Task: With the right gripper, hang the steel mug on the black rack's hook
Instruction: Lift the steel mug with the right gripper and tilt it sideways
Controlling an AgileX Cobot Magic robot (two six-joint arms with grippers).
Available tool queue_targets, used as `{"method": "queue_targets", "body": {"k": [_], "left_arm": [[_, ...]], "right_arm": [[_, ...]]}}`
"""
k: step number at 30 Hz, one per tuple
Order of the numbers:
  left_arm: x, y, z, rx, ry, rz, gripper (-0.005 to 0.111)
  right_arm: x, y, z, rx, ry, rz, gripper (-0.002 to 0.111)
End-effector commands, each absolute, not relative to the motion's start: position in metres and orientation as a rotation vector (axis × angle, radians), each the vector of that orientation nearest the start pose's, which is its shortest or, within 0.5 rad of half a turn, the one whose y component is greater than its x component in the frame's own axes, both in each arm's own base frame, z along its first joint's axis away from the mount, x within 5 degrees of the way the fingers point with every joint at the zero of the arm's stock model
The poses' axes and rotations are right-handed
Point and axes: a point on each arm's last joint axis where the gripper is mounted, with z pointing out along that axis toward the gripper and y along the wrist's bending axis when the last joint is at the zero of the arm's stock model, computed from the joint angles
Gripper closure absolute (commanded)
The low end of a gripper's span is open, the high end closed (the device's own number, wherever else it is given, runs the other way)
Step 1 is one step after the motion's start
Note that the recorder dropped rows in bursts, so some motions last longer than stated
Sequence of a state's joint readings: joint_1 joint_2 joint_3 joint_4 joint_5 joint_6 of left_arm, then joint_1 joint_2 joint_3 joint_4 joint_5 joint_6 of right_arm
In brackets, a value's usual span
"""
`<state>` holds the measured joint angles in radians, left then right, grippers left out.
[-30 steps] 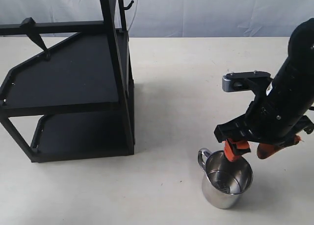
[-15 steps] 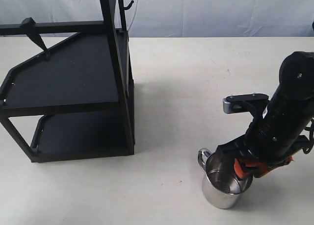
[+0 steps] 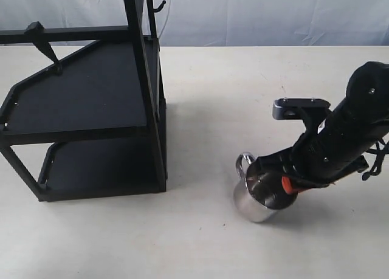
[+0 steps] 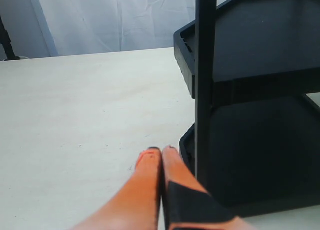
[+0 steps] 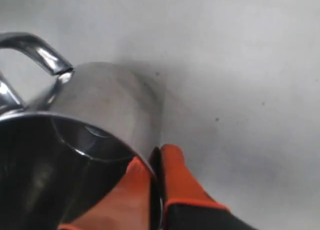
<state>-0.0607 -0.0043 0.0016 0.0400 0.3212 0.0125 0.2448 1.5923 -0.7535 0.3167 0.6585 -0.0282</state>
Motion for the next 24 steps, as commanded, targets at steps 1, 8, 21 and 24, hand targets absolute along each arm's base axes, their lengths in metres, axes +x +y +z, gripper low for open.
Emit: {"method": "queue_targets", "body": {"k": [1,8,21,24], "left_arm": [[0.054,-0.002,0.185,0.089,1.794,-0.002,0.107],[0.054,-0.002,0.185,0.089,1.794,-0.002,0.107],[0.054,-0.002,0.185,0.089,1.794,-0.002,0.107],[0.054,-0.002,0.185,0.089,1.794,-0.002,0.107]], "right_arm": [[0.258,0.080,0.182,-0.015,2.764,0.361,0.108],[0.269,0.082,0.236,0.015,2.317,0.379,0.108],[0.283,0.087,0.262,0.042,2.028,0.374,0.108],[0.289,0.089,0.275,0.029,1.989,0.376,0.108]]}}
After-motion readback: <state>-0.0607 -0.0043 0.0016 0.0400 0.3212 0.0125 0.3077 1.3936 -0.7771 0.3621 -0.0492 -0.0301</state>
